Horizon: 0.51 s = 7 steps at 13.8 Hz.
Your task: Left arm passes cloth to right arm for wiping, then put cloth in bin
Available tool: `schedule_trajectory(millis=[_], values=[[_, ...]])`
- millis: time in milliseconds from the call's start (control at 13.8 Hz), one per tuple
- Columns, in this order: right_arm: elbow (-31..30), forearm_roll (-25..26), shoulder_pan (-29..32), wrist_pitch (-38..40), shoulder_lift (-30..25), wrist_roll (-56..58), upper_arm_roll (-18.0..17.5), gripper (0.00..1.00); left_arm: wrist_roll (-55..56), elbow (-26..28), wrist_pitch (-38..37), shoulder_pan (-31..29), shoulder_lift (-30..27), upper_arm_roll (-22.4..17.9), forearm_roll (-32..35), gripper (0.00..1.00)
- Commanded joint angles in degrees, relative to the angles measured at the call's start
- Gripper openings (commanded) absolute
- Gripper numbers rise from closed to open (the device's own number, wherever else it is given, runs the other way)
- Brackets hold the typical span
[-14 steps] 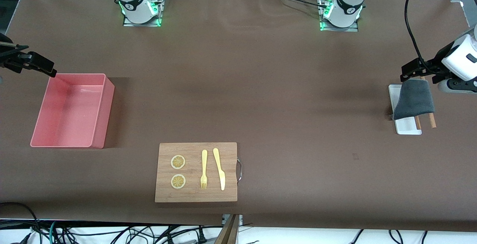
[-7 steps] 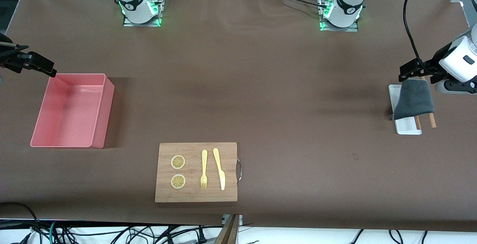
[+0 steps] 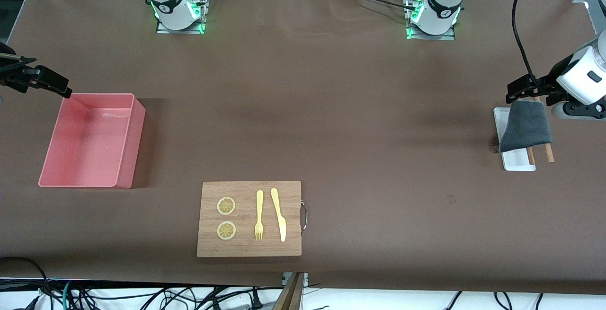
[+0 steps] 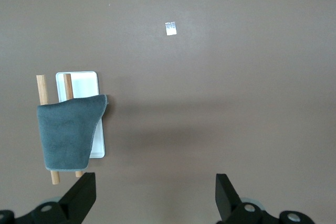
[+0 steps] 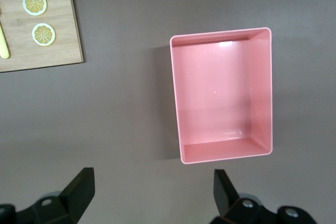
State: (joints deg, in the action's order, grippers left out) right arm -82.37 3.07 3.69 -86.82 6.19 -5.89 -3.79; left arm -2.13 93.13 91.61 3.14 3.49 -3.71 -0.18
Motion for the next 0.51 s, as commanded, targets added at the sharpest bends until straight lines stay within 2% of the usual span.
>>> schedule_trajectory(millis=[0, 434], values=[[1.1, 0.0, 0.5, 0.3, 0.3, 1.1, -0.3, 1.0, 0.6, -1.9, -1.4, 0.8, 0.8, -0.6, 0.7, 1.0], [1.1, 0.0, 0.5, 0.3, 0.3, 1.1, -0.3, 1.0, 0.6, -1.9, -3.0, 0.6, 0.8, -0.6, 0.7, 1.0]])
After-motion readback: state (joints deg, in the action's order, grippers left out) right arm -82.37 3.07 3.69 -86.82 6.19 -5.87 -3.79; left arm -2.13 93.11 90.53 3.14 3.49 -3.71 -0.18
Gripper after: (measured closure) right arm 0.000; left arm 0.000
